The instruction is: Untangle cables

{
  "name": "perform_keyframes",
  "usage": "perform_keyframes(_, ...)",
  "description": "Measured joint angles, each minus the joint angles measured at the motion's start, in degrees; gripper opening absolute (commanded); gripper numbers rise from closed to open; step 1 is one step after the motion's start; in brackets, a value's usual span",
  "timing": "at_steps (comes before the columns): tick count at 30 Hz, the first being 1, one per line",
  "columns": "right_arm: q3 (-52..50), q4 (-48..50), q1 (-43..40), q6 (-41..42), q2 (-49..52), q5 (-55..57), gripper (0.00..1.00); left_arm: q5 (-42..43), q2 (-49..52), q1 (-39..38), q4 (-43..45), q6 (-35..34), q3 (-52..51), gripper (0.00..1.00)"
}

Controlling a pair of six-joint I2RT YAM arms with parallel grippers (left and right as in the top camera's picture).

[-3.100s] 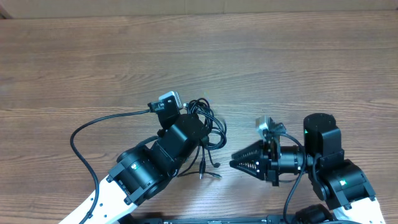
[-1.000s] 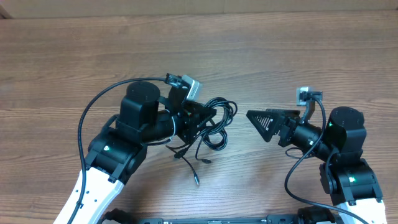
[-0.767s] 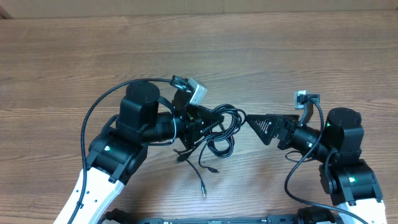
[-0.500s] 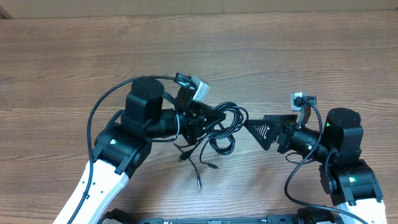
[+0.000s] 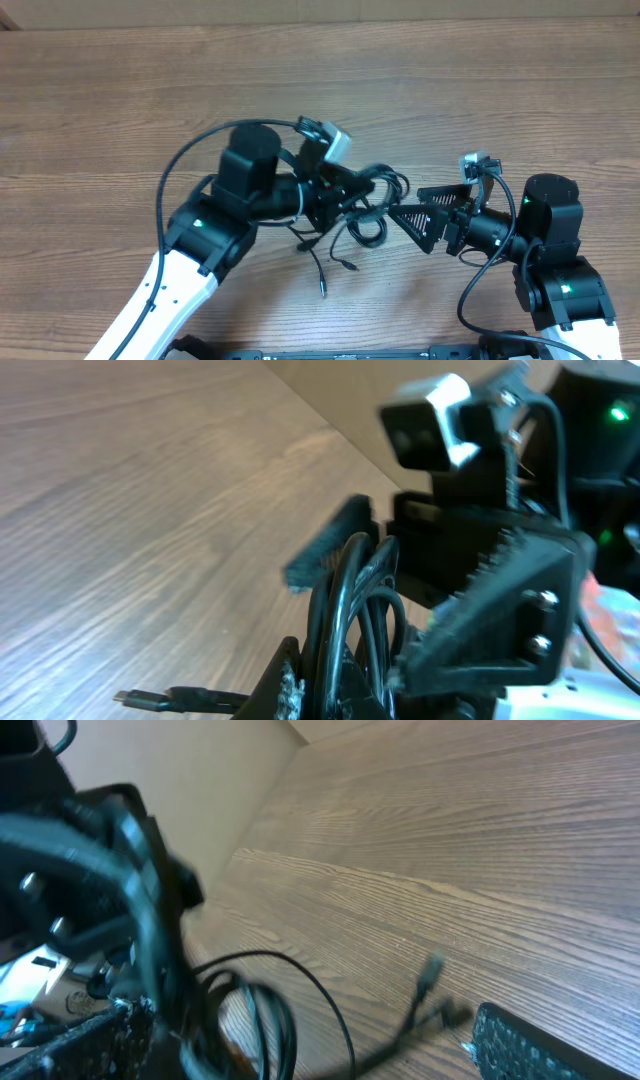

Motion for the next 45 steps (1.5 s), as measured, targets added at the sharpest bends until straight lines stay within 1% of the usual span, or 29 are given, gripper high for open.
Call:
perform_keyframes(4,0.0,-2.01,0.0,1.81,0.0,3.28,1.0,-0.44,0.04,-2.97,0.07,0.24,0.0,0.04)
perform_keyframes(10,0.0,-2.29,0.04,2.45,-0.04,5.14,1.0,-1.38,0.22,-3.04,-0.09,0.26,0.0,0.04)
perform_keyframes(13,0.0,-2.38,0.04,2.82,-0.04,5.97,1.0,-3.5,0.22,-2.91,-0.57,0.24,0.0,0.04)
perform_keyframes(15,0.0,-2.54,0.04,2.91,-0.04,6.67,1.0,-5.01,0.22,-2.12,-0.31,-0.33,0.0,0.04)
perform_keyframes(21,0.0,-2.56,0.04,2.89,-0.04,7.74,1.0,-5.84,0.22,-1.79,0.52,-2.25,0.0,0.04)
perform_keyframes(25,0.0,-2.75,0.04,2.89,-0.04,7.74,1.0,-2.29,0.22,-1.75,2.82,-2.97,0.0,0.04)
perform_keyframes(30,0.0,-2.95,0.02,2.89,-0.04,7.67,1.0,1.14,0.22,-1.73,2.93,-3.02,0.0,0.04)
perform_keyframes(34,0.0,-2.95,0.04,3.15,-0.04,7.74,1.0,3.96,0.22,-1.4,2.45,-3.02,0.0,0.04)
perform_keyframes(37,0.0,-2.97,0.04,3.28,-0.04,7.76,1.0,5.95,0.22,-1.42,0.39,-2.99,0.0,0.04)
perform_keyframes(45,0.0,-3.56,0.07,4.15,-0.13,9.31,0.98,9.27,0.22,-2.67,0.09,-2.34,0.0,0.04)
